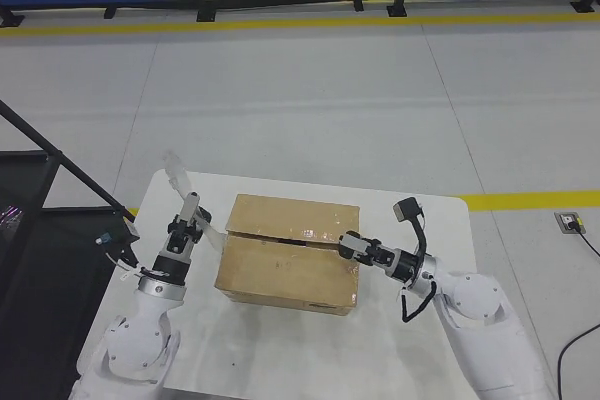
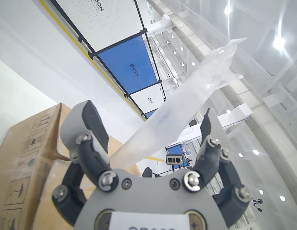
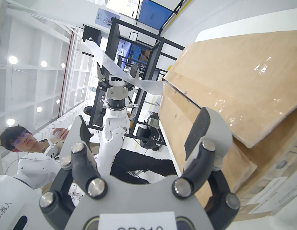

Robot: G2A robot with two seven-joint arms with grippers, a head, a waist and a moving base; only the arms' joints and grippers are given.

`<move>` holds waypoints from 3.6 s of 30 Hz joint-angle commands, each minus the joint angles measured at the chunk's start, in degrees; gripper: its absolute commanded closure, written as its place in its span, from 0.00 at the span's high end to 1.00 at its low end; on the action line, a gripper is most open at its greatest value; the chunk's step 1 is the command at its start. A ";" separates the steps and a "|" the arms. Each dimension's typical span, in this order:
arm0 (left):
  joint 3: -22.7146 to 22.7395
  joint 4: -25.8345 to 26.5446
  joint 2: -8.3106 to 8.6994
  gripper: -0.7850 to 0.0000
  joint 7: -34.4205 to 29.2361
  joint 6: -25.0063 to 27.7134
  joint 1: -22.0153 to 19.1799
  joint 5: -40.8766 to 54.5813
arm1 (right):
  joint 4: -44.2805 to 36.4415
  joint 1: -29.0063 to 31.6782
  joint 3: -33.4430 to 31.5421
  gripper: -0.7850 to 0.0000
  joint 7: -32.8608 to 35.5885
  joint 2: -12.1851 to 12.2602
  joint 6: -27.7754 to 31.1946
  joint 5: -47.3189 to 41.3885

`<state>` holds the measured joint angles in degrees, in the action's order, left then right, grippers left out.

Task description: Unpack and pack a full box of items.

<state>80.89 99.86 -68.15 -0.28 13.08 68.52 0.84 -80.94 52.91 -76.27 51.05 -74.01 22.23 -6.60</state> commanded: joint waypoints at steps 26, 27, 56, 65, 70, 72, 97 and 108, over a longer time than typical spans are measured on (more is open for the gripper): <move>-10.03 -2.13 -2.45 1.00 1.02 -2.63 -3.61 -8.73 | -0.01 3.04 -1.37 1.00 -0.37 1.76 1.67 -2.75; -10.30 -2.20 -2.53 1.00 0.93 -2.71 -3.64 -8.90 | -0.02 3.05 -1.33 1.00 -0.41 1.80 1.68 -2.78; 1.67 -4.08 -0.78 1.00 -30.00 -3.30 -2.69 7.24 | -0.56 2.80 1.47 1.00 3.74 3.05 8.06 -2.96; -3.86 -10.98 -1.25 1.00 -32.59 -5.45 -9.94 3.46 | -0.63 3.57 2.12 1.00 3.61 3.53 7.51 -1.93; -5.33 -11.70 -1.23 1.00 -34.31 -5.77 -10.98 1.63 | -0.96 4.50 1.63 1.00 3.38 3.92 7.82 -1.99; -5.66 -11.68 -1.23 1.00 -33.89 -5.54 -11.00 0.75 | -0.95 4.52 1.68 1.00 3.36 4.03 7.71 -2.04; -6.19 -11.22 -1.36 1.00 -24.85 -3.97 -10.92 -2.50 | 0.68 0.95 4.53 1.00 2.21 4.33 3.08 -5.81; -9.40 -12.84 -1.56 1.00 -32.31 -1.43 -12.77 -1.53 | -1.86 3.63 3.05 1.00 1.69 5.14 3.04 -4.74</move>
<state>71.31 86.56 -69.74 -32.51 11.53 55.55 -1.03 -82.53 56.38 -73.04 52.68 -68.95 25.36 -11.43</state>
